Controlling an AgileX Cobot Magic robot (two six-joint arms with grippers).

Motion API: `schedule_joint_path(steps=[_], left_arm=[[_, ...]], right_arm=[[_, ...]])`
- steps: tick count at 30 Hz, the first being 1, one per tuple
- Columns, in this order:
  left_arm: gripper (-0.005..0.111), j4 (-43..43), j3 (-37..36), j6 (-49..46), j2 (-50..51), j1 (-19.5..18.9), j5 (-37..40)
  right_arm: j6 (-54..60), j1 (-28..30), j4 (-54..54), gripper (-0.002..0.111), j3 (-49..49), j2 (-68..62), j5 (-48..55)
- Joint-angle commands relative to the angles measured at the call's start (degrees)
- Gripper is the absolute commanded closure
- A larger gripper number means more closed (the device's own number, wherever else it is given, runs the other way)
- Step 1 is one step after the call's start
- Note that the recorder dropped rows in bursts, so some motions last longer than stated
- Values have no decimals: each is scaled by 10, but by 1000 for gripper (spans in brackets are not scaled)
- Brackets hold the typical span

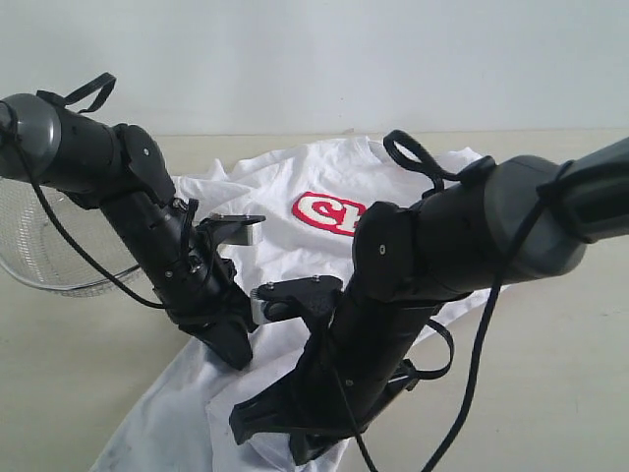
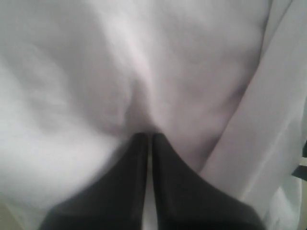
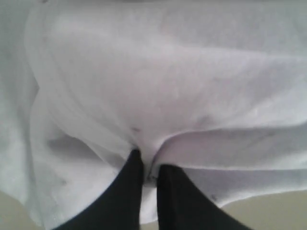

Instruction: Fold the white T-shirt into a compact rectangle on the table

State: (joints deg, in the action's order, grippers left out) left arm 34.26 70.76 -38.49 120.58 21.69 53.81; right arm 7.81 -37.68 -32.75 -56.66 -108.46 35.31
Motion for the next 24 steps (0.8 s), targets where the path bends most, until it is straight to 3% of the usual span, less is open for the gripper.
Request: schedule_joint_path(steps=[1, 8, 15, 24], left_arm=[[102, -11, -4, 1, -2, 3, -10], [102, -11, -4, 1, -2, 3, -15], [102, -11, -4, 1, -2, 2, -16], [102, -21, -4, 3, -2, 2, -17]], right_arm=[[8, -1, 15, 108, -6, 2, -6], [2, -1, 74, 108, -6, 68, 24], [-166, -1, 269, 108, -6, 140, 145], [-184, -1, 294, 108, -6, 165, 229]])
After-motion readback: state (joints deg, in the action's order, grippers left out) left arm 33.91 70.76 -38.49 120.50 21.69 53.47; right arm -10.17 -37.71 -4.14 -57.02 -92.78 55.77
